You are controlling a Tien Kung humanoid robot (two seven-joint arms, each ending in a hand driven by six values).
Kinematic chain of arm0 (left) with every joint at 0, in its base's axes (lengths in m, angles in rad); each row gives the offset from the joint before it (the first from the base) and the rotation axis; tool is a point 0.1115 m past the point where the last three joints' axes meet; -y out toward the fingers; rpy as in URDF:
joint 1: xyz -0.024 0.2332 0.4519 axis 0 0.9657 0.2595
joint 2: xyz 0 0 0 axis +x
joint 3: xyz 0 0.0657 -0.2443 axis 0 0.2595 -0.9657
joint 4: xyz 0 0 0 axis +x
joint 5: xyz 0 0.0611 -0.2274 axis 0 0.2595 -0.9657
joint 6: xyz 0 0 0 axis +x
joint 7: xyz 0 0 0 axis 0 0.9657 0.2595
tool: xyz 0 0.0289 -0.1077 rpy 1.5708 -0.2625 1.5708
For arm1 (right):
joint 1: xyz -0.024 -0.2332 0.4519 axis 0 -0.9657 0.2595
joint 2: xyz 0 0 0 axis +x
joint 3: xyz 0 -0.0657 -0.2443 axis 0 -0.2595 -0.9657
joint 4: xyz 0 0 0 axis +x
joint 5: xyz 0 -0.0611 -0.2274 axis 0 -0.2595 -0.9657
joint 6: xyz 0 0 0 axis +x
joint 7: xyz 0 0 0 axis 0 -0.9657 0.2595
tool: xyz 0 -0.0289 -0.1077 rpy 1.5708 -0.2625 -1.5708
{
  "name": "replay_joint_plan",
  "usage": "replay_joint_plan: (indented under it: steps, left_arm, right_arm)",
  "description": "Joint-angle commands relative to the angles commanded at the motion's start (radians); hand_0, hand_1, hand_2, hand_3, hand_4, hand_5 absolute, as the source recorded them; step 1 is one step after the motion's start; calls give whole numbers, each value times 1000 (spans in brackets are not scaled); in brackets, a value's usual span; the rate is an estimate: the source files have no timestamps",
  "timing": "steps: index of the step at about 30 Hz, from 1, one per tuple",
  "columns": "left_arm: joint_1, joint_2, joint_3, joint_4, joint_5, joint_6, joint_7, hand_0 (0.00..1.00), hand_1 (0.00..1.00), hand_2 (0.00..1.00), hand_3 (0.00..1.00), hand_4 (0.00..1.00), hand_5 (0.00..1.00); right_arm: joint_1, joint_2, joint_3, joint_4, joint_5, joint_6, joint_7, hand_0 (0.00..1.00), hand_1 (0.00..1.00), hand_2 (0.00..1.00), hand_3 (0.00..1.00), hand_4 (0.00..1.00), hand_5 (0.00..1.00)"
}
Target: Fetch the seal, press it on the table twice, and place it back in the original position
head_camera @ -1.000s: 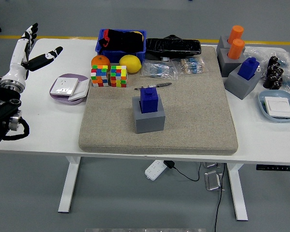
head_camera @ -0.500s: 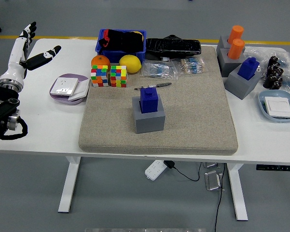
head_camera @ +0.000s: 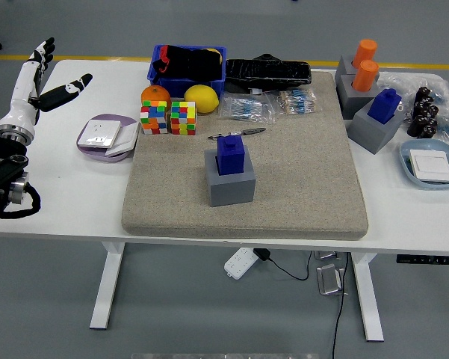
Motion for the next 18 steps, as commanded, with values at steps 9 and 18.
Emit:
replay_joint_plan:
  steps: [9, 18]
  left_arm:
    - [-3, -1, 1, -1, 8, 0, 2, 998, 998, 998, 998, 883, 265]
    - [-2, 0, 2, 1, 7, 0, 4, 998, 998, 998, 997, 882, 263]
  right_arm:
    - [-1, 5, 7, -1, 1, 6, -1, 826, 732, 726, 694, 792, 584]
    - [-3, 2, 5, -1, 4, 7, -2, 826, 736, 728, 692, 790, 585]
